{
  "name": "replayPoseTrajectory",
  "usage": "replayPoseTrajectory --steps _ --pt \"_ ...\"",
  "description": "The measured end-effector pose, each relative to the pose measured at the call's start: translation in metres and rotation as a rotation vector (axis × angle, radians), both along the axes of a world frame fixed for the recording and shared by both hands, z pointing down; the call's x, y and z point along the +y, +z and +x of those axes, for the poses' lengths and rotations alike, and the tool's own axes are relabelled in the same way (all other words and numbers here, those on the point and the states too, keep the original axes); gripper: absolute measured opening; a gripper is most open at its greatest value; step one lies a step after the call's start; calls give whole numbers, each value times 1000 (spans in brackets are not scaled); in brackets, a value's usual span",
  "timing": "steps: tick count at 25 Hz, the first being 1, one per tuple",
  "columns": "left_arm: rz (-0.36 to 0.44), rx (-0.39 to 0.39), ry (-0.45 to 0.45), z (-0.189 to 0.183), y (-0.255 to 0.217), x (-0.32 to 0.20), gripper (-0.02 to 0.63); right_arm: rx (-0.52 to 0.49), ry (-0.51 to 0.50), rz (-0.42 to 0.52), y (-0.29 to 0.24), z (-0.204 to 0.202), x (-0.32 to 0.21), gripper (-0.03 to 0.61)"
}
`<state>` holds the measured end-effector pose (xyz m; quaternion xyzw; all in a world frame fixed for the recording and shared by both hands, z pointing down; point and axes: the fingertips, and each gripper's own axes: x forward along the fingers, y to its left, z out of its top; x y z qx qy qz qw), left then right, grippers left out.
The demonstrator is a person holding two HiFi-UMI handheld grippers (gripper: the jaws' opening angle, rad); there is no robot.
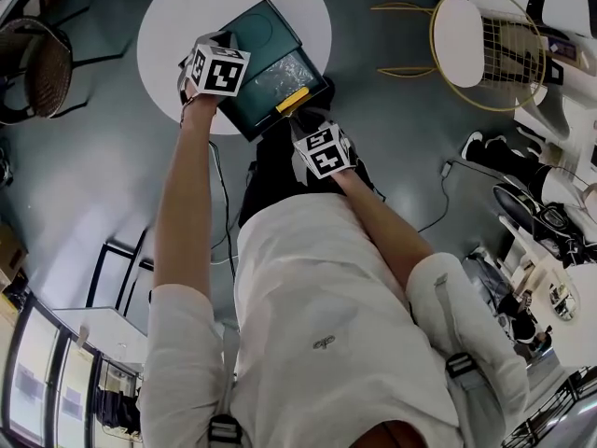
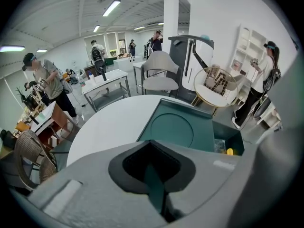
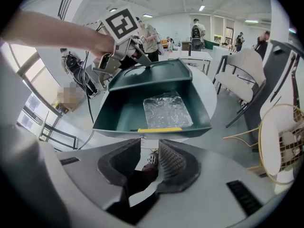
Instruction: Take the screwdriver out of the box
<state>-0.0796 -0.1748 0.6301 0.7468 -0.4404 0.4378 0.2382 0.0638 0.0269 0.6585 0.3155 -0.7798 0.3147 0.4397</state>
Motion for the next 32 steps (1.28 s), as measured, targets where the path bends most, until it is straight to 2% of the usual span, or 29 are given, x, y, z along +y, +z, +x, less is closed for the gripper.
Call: replayPoseTrajectory --steps 6,10,15,18,22,26,29,32 --pt "-25 8 -18 -1 0 5 9 -76 44 111 -37 7 -19 123" --pt "-27 51 -30 -3 0 5 11 -100 57 159 -70 14 -33 111" --pt "6 11 55 2 -2 8 11 -144 101 240 -111 24 -54 106" --pt "22 5 53 0 -7 20 11 -154 86 277 -126 28 -61 114" --pt "93 93 -48 -9 -35 52 11 -155 -67 248 -125 24 -56 115" --pt "146 169 -191 -34 -65 110 11 -132 -334 204 -116 1 -44 123" --pt "235 262 -330 -51 -104 144 11 -134 -528 185 -111 -17 -41 126" --pt "340 338 -402 -59 -141 171 11 -145 -666 161 -106 -33 -37 127"
